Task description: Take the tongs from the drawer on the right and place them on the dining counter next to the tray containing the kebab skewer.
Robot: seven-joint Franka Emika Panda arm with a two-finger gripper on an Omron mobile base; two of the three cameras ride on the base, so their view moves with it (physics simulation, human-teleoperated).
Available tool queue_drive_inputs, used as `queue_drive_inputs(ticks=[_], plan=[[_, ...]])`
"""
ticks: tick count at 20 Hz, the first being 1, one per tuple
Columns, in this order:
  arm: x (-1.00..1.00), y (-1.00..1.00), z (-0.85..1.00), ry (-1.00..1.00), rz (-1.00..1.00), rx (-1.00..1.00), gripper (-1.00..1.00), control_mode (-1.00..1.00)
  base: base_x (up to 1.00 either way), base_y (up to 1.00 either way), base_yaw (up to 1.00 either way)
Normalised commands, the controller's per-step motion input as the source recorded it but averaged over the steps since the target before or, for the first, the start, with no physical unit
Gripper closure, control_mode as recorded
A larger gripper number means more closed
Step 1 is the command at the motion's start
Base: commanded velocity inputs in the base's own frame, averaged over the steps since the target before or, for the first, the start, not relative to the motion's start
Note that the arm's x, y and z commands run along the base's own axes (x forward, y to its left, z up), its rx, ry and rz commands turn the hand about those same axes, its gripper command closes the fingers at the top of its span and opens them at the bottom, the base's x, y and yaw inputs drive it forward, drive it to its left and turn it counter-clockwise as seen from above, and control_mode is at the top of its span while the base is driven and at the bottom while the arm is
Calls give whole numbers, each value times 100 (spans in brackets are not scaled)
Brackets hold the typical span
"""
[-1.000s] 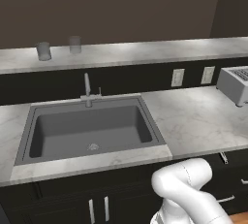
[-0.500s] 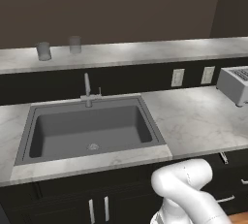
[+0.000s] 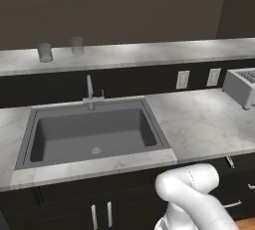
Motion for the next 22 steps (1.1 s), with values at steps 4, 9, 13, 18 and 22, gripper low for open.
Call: queue_drive_inputs(ticks=[4,9,13,18,22], plan=[[-15,1,56,39,21,-29,-100,-100,0,0,0],[-5,8,59,36,16,-17,-100,-100,0,0,0],[-3,10,59,30,21,-12,-100,-100,0,0,0],[0,21,55,36,28,-11,-100,-100,0,0,0],[3,33,53,40,30,-11,-100,-100,0,0,0]])
